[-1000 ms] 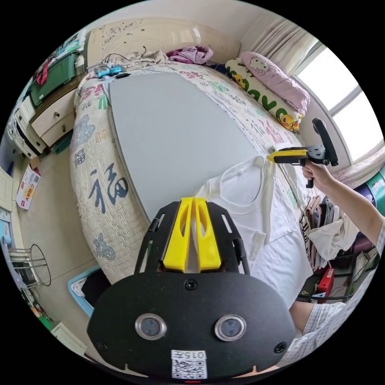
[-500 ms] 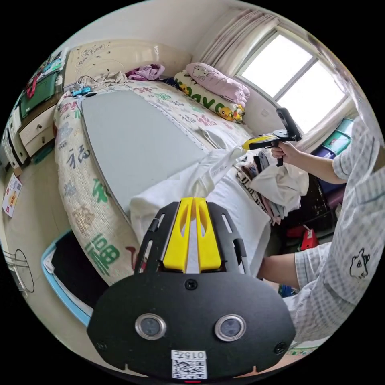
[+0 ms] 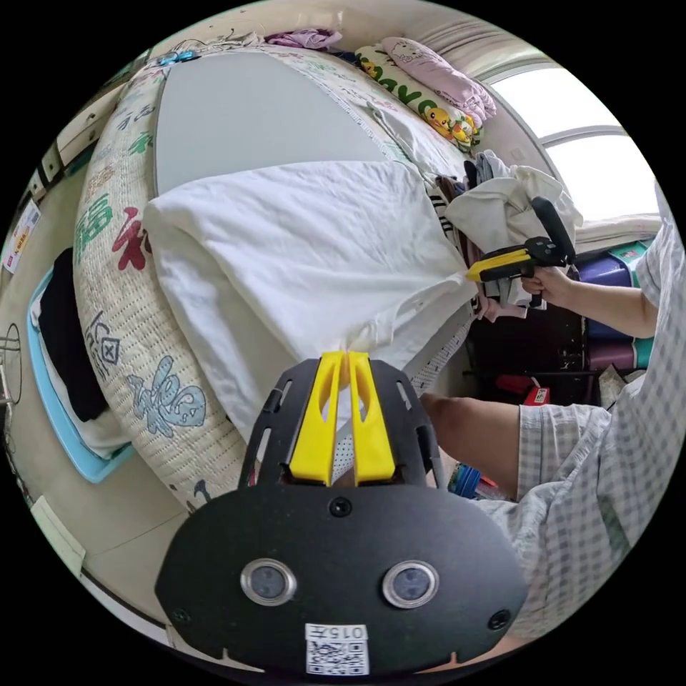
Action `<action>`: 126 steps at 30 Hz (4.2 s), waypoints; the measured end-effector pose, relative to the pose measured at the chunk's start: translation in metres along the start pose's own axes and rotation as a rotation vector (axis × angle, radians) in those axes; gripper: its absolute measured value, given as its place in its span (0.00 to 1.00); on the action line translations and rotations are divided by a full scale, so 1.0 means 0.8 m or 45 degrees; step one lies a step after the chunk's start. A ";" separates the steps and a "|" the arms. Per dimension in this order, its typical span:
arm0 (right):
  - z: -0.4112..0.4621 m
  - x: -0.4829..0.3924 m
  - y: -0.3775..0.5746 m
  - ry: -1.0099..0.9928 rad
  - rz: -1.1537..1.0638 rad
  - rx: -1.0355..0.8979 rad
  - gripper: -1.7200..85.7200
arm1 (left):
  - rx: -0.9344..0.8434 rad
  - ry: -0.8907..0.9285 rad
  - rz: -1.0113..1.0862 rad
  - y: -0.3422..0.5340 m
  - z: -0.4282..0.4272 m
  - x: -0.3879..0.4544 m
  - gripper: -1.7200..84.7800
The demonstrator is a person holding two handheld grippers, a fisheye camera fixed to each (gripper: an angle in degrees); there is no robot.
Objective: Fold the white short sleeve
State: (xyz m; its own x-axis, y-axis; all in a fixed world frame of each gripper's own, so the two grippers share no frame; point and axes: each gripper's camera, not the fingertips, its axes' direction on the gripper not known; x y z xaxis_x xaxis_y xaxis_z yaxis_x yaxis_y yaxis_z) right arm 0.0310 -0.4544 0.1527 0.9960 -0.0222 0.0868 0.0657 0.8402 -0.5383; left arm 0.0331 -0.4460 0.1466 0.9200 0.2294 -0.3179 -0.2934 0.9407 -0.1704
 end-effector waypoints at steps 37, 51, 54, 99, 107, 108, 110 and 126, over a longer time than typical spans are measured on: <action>-0.077 0.188 -0.160 -0.136 0.578 0.262 0.13 | 0.434 0.298 -0.748 -0.011 -0.099 -0.244 0.14; -0.058 0.199 -0.162 -0.070 0.761 0.392 0.02 | 0.472 0.213 -0.771 0.014 -0.118 -0.279 0.01; -0.052 0.197 -0.169 -0.008 0.793 0.412 0.02 | 0.483 0.173 -0.766 0.014 -0.123 -0.284 0.01; 0.284 -0.322 -0.134 0.028 -0.334 0.090 0.02 | 0.404 0.207 -0.598 0.063 -0.141 -0.336 0.06; 0.256 -0.228 -0.096 0.064 -0.034 0.157 0.07 | 0.344 0.168 -0.702 0.186 -0.135 -0.309 0.11; 0.260 -0.220 -0.092 0.095 -0.045 0.133 0.08 | 0.313 0.209 -0.734 0.207 -0.126 -0.305 0.12; 0.266 -0.222 -0.093 0.119 -0.086 0.113 0.09 | 0.260 0.269 -0.768 0.235 -0.111 -0.296 0.12; 0.273 -0.327 -0.363 0.221 -0.491 0.382 0.13 | 0.252 0.445 -0.847 0.328 -0.033 -0.254 0.10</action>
State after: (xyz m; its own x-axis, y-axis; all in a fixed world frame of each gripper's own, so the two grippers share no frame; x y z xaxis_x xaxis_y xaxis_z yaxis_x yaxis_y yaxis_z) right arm -0.2619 -0.5742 0.4693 0.9000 -0.4290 0.0774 0.4348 0.8710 -0.2286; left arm -0.2378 -0.2522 0.1414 0.7414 -0.4605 -0.4882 0.3740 0.8875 -0.2691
